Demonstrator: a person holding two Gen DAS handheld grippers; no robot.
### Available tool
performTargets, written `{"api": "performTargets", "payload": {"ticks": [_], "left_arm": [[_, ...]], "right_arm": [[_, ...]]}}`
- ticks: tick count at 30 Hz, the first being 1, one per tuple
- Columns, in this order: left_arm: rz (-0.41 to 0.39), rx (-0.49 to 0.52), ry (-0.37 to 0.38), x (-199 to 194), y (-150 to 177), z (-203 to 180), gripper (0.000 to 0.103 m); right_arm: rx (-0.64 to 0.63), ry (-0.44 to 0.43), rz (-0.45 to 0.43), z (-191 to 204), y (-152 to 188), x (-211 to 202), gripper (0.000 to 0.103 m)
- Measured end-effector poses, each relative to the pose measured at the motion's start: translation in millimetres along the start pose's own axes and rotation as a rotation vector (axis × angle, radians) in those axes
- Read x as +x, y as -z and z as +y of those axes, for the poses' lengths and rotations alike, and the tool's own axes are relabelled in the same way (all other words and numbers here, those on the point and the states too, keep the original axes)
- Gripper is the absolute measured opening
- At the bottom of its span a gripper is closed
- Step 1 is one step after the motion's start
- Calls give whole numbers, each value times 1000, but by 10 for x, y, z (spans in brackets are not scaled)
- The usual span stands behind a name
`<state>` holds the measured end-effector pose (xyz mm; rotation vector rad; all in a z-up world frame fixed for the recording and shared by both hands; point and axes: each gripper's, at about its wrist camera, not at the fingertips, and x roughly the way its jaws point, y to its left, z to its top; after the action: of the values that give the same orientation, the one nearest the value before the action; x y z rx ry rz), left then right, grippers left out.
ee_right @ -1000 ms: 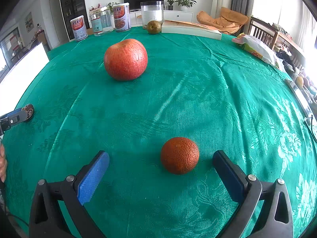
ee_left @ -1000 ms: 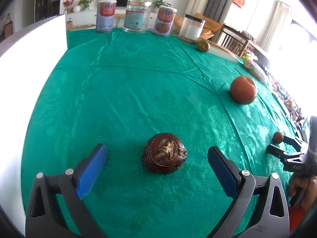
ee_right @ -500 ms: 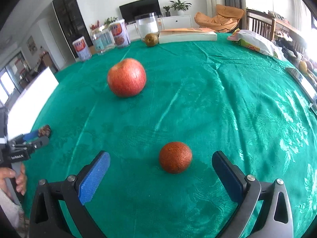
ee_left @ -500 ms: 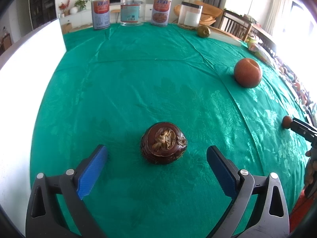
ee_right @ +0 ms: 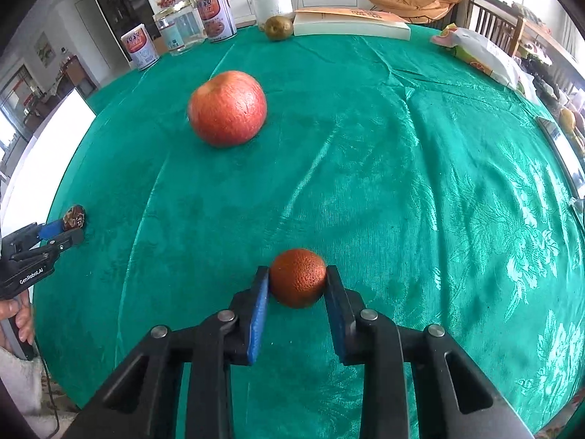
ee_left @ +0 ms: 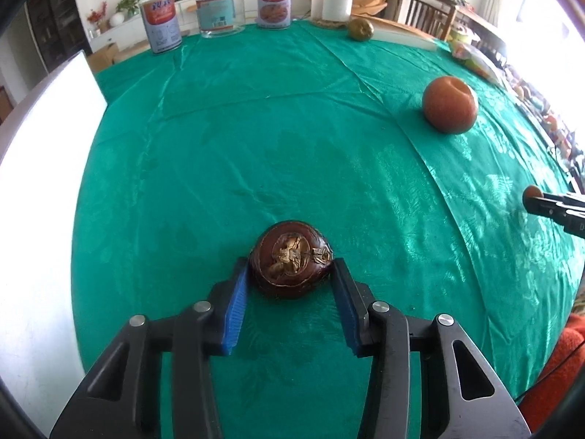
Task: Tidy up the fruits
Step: 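Close the left tool on the brown fruit while the right grasps the tangerine, then carry both fruits over the white box and open both tools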
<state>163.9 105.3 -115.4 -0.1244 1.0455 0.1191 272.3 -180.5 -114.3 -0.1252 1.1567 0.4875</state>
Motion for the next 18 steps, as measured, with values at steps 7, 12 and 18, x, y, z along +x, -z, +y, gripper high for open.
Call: {"api": "performTargets", "payload": {"ticks": [7,12,18], "left_arm": [[-72,-106,200,-1089,12,219,45],[-174,-160,273,-2316,16,776,45],[-213,-254,21,-2731,125,1735,46]], "right_arm": [[-35,-199,-21,649,-110,-634,29],[-211,-446,-64,1802,-369,-1266,29],[-432,-607,-39,3338,-599,-1413,29]]}}
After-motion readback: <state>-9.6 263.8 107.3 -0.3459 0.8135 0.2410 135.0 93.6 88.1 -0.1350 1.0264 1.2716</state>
